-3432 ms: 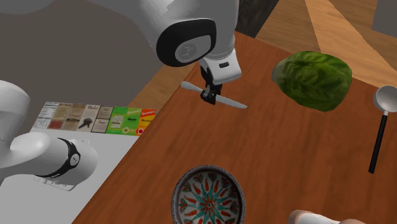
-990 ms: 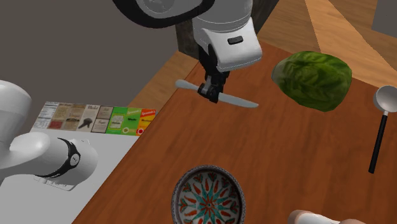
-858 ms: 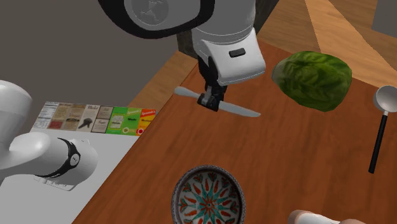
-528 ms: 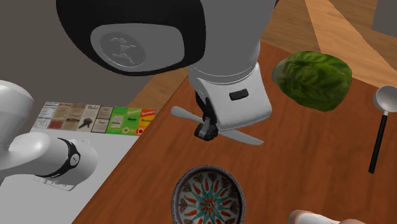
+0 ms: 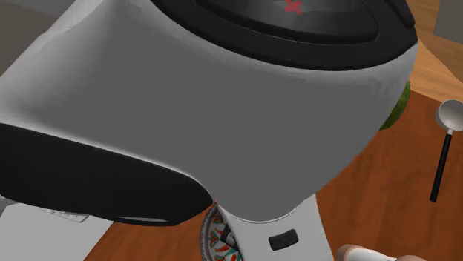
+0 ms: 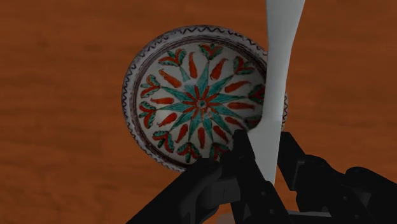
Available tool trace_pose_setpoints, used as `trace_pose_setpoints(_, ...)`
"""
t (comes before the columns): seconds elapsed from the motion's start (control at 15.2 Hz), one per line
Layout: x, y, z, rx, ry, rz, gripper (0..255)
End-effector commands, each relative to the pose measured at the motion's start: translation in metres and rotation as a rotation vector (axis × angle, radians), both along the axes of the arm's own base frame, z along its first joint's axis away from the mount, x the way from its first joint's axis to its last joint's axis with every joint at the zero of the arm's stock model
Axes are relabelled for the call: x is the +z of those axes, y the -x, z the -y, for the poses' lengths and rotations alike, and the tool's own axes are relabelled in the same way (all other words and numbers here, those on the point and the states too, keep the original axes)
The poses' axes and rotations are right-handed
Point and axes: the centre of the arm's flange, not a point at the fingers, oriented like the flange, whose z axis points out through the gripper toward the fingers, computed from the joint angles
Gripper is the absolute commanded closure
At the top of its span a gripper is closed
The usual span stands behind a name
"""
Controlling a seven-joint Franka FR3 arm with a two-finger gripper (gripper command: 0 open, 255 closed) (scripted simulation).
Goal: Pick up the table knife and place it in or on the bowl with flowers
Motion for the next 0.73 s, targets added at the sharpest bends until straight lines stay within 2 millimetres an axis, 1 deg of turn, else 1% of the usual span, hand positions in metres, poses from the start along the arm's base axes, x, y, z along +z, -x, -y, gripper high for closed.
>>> trace_pose_setpoints(0.0, 0.002, 0.0, 0.024, 0.002, 0.0, 0.0, 255)
trace_pose_setpoints(0.07, 0.002, 0.0, 0.037, 0.002, 0.0, 0.0, 255)
trace_pose_setpoints(0.13, 0.003, 0.0, 0.056, 0.002, 0.0, 0.0, 255)
trace_pose_setpoints(0.66, -0.039, 0.0, 0.056, 0.002, 0.0, 0.0, 255)
